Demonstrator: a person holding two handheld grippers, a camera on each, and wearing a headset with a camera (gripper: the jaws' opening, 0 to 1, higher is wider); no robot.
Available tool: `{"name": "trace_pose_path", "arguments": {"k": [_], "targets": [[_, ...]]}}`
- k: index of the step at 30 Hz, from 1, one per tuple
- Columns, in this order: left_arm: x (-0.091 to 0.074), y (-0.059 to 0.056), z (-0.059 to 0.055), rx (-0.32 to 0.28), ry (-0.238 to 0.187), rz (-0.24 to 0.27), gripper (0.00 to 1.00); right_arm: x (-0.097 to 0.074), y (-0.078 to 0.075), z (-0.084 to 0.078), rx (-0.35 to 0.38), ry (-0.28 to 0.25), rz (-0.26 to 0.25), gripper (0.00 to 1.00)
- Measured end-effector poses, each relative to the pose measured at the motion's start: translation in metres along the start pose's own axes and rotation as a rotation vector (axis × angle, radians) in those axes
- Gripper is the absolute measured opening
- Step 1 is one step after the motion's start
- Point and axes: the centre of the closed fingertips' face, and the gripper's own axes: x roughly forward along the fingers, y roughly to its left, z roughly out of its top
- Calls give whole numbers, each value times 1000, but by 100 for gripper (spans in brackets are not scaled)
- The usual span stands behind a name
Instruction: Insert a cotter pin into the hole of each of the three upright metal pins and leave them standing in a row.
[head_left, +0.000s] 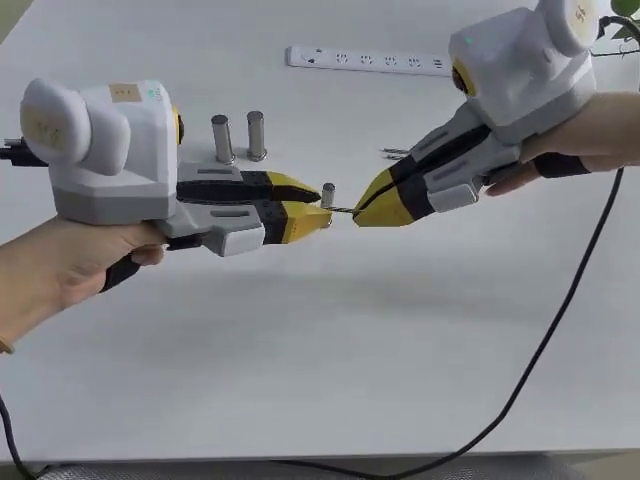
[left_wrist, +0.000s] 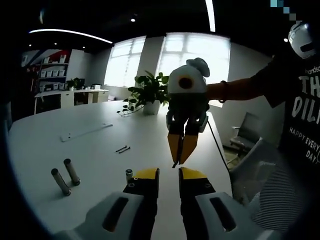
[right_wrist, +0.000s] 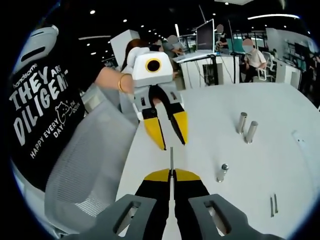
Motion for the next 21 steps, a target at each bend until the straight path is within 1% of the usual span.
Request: {"name": "trace_pose_path", "arguments": {"k": [2,3,4,5,6,7,8,9,10,12,17,18,21], "targets": [[1,5,-3,14,12,26,15,-1,-5,-3,-9,10,-19,0],[1,11,-6,36,21,59,15,-1,-8,-5,-11,20,-31,0],[1,13,-8,46,26,71,15,-1,-9,-6,-12,22,-35,0],[2,17,-11,56,38,95,15,-2,-11,-7,-17,32,-47,0],[2,18,-12,60,42,101,15,-2,-13,-9,-14,39,-52,0],[4,21,-14,52,50,115,15,-2,-16,-11,-11,51,-68,0],[3,25,-17,39,61,139,15,-2,-18,-13,-10,59,-74,0],[4,27,-17,43,58,145,15,-2,-21,-16,-15,70,-86,0],[4,31,-18,45,59,165,15,-2,-23,-17,-15,77,-95,0],[6,34,-20,51,64,179,15,-1,-27,-22,-19,97,-113,0],[14,44,-25,63,74,218,16,0,-33,-27,-2,106,-125,0],[16,46,-27,64,77,227,16,1,-35,-29,1,109,-134,0],[22,52,-31,52,78,243,17,4,-43,-36,-3,130,-144,0]]}}
